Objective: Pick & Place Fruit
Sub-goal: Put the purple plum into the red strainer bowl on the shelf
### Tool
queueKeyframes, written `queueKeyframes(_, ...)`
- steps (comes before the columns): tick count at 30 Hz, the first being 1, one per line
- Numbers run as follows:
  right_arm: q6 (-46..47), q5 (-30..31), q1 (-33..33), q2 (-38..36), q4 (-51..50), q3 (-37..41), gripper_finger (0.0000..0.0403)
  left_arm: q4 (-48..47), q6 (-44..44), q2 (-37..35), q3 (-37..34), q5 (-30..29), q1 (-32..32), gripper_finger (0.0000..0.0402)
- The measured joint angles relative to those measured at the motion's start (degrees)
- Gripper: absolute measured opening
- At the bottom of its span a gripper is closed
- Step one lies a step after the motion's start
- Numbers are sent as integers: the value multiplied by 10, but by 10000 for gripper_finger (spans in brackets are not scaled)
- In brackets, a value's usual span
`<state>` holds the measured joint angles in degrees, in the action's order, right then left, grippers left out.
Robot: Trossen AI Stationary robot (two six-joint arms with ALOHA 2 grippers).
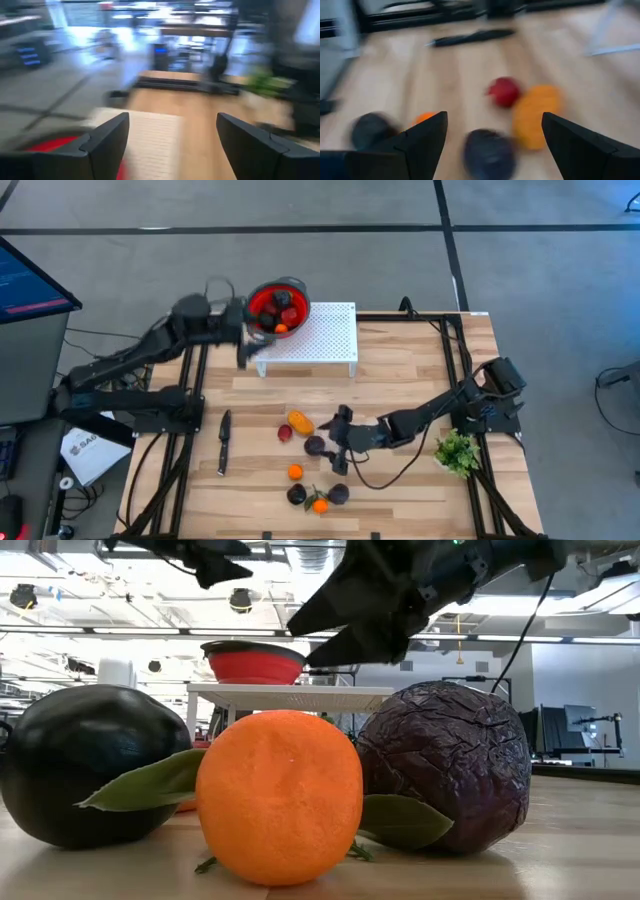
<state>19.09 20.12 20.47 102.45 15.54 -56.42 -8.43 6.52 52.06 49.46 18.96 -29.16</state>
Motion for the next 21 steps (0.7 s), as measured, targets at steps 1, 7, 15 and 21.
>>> queueKeyframes(1, 4, -20, -5, 4, 0, 0, 317, 0, 1, -12, -17, 6, 25, 289)
queueKeyframes(7, -43, -40, -19, 37, 4, -5, 317, 32, -23, -62, -142, 9, 176, 280)
queueKeyframes(15, -37, -65, -32, 108, 1, -32, 317, 211, -70, -58, -295, -52, 340, 266)
queueKeyframes(21, -12, -82, -37, 147, -16, -65, 315, 344, -90, -34, -355, -173, 414, 253)
